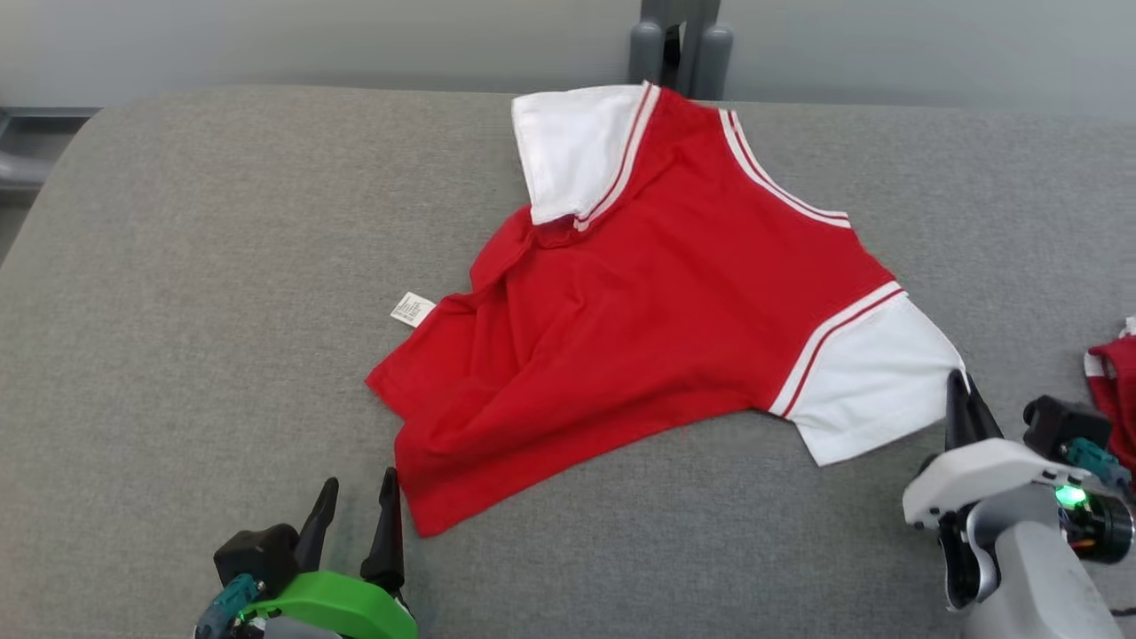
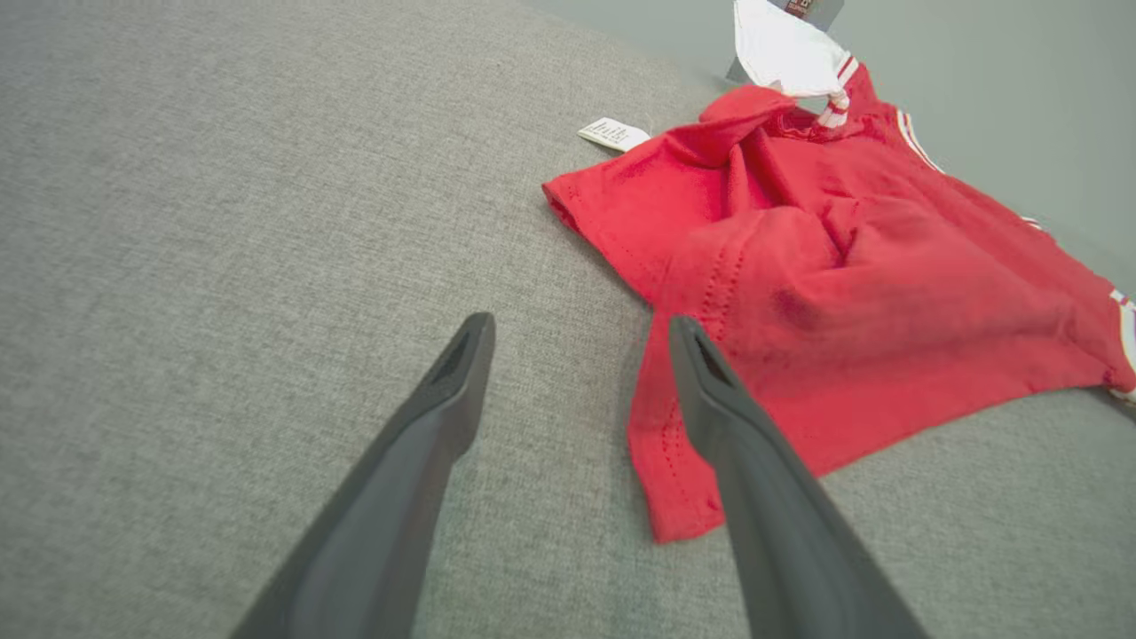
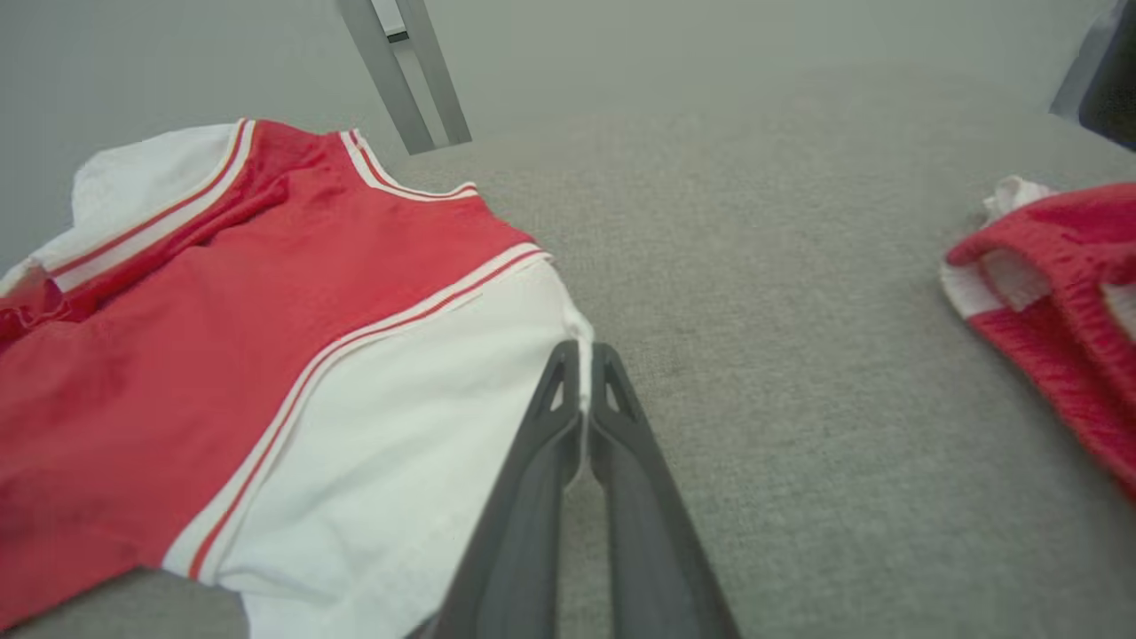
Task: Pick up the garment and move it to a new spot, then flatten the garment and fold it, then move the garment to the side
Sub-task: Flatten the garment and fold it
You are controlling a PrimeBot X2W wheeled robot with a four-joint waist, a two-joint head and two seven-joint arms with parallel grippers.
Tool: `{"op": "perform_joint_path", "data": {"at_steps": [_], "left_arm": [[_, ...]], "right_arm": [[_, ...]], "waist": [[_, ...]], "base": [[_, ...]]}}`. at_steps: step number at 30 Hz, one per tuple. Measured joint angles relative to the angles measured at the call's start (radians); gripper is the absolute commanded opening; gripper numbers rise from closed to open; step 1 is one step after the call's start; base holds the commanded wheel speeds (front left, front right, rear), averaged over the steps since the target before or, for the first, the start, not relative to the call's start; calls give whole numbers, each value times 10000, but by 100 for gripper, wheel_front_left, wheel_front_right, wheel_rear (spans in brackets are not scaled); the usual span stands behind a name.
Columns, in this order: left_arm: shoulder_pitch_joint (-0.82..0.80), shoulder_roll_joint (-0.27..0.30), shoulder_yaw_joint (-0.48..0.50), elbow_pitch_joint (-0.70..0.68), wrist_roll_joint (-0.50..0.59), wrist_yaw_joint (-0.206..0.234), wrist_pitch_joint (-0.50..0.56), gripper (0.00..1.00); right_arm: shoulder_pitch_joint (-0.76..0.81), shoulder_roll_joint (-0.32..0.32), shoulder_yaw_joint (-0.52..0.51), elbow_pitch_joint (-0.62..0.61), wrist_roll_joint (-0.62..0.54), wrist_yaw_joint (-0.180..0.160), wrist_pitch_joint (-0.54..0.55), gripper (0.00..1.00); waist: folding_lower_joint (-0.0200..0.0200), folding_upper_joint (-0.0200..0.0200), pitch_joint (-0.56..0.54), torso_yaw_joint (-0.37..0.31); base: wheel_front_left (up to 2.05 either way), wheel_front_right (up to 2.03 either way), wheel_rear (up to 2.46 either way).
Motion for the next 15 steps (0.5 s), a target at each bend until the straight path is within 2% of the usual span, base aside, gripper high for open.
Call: {"op": "perform_joint_path", "data": {"at_steps": [2,3,4,5,9,15], "left_arm": [[-20,0,67,2,73,-8,2,100],[-21,2,113,6,79,-13,0,100],[-26,4,167,4,138,-13,0,100],[-29,4,217,-8,157,-13,0,100],[-35,0,476,-194,414,59,0,100],[32,2,1039,-690,1064,384,0,100]], "right_arm": [[228,15,-337,280,-81,2,0,0],[327,31,-456,347,-148,4,0,23],[445,35,-598,387,-194,4,2,39],[542,25,-696,359,-288,4,2,100],[742,13,-740,-370,-520,2,0,100],[861,4,407,-3400,-1037,2,0,100]], "waist": [[0,0,11,-225],[0,0,16,-314],[0,0,23,-424],[0,0,31,-537],[0,0,31,-913],[0,0,-105,-1386]], "base": [[0,0,0],[0,0,0],[0,0,0],[0,0,0],[0,0,0],[0,0,0]]}}
